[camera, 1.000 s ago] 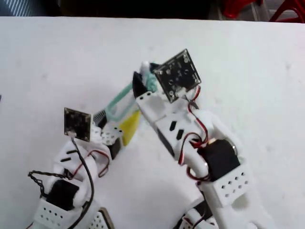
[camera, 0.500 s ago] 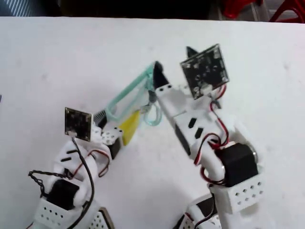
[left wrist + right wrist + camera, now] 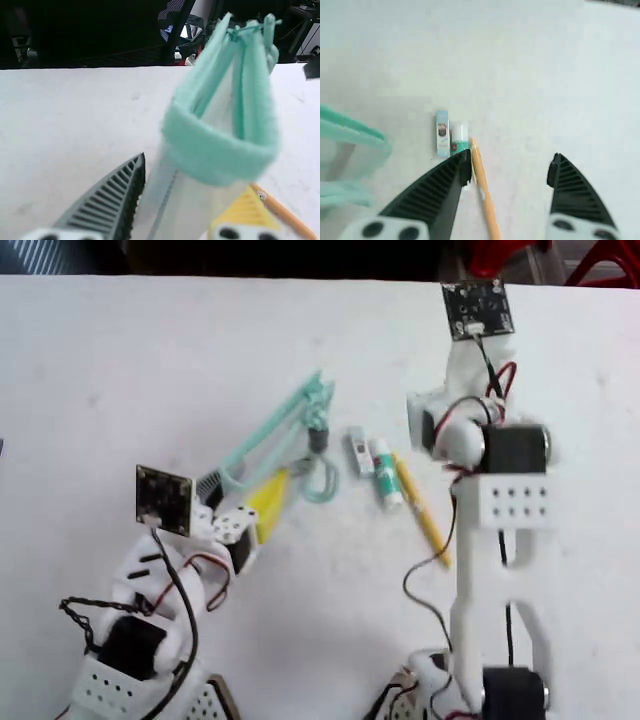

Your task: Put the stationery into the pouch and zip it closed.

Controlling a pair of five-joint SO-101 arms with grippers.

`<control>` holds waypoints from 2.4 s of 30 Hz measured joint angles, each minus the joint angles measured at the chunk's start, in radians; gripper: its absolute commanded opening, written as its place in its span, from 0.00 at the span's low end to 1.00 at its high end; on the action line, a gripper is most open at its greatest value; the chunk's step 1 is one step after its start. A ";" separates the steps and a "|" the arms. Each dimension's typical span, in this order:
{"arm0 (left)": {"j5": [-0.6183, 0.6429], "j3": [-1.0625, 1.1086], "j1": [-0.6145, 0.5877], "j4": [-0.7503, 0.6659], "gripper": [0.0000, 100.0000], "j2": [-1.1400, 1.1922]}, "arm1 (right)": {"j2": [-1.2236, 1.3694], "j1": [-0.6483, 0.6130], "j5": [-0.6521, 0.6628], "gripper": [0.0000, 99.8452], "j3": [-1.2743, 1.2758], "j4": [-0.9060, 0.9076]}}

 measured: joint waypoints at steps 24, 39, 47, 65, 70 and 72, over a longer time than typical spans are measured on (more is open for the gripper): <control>-0.058 0.000 0.000 0.000 0.19 0.002 | 0.575 0.041 0.189 0.24 0.222 -0.262; -0.063 0.000 0.002 0.000 0.19 0.002 | 0.683 0.038 0.192 0.04 0.215 -0.347; -0.063 0.000 0.002 0.000 0.19 0.002 | 0.687 0.046 0.193 0.02 0.209 -0.347; -0.064 0.000 0.002 0.000 0.19 0.002 | 0.689 0.163 0.077 0.02 0.209 -0.381; -0.064 0.000 0.002 0.000 0.19 0.002 | 0.689 0.163 0.077 0.02 0.209 -0.381; -0.064 0.000 0.002 0.000 0.19 0.002 | 0.689 0.163 0.077 0.02 0.209 -0.381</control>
